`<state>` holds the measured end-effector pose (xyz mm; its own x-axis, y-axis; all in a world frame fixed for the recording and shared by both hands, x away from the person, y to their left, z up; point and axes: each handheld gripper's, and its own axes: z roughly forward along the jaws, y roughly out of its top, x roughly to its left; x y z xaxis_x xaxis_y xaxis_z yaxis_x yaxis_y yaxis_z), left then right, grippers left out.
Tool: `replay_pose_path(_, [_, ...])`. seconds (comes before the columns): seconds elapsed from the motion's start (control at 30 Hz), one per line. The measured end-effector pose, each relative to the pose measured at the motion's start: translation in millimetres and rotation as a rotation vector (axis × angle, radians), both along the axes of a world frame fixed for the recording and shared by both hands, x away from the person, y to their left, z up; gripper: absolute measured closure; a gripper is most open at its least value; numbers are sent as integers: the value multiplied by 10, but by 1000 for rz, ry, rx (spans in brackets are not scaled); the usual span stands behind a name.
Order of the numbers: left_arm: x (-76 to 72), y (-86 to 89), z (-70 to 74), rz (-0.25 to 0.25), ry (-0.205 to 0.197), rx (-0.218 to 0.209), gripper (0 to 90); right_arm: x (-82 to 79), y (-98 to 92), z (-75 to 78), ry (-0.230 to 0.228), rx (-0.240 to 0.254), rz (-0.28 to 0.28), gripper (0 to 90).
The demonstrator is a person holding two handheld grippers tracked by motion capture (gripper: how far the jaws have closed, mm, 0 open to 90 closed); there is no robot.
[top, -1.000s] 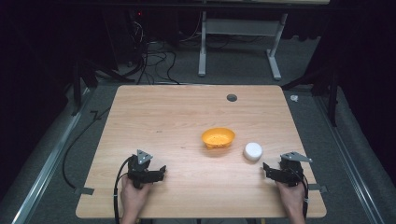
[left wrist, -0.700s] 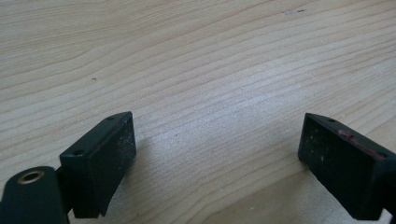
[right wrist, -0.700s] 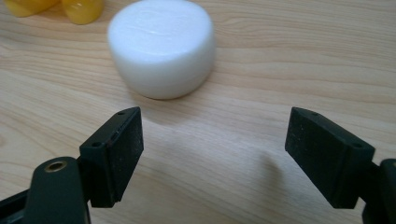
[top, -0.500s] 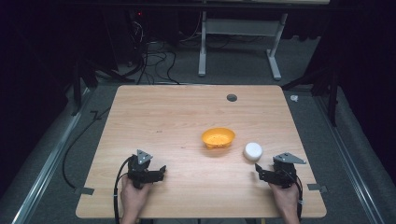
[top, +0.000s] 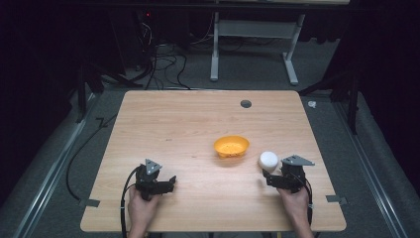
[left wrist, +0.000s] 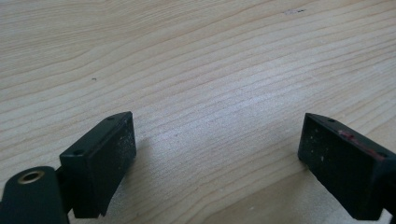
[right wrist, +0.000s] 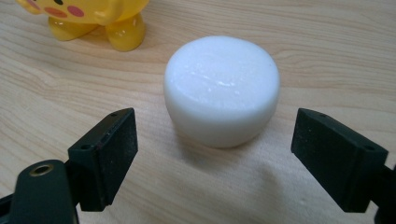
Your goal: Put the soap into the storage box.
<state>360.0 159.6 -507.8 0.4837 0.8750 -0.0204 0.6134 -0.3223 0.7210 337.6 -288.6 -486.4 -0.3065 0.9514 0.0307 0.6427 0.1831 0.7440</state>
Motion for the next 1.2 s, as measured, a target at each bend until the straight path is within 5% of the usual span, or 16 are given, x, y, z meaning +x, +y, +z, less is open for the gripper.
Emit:
replay_pose_path(0.63, [0,0,0,0,1,0,115,261,71,-63,34,-19,-30,148])
replay_pose_path(1.2, [0,0,0,0,0,0,115,322,106,-119,35,-21,-32,232])
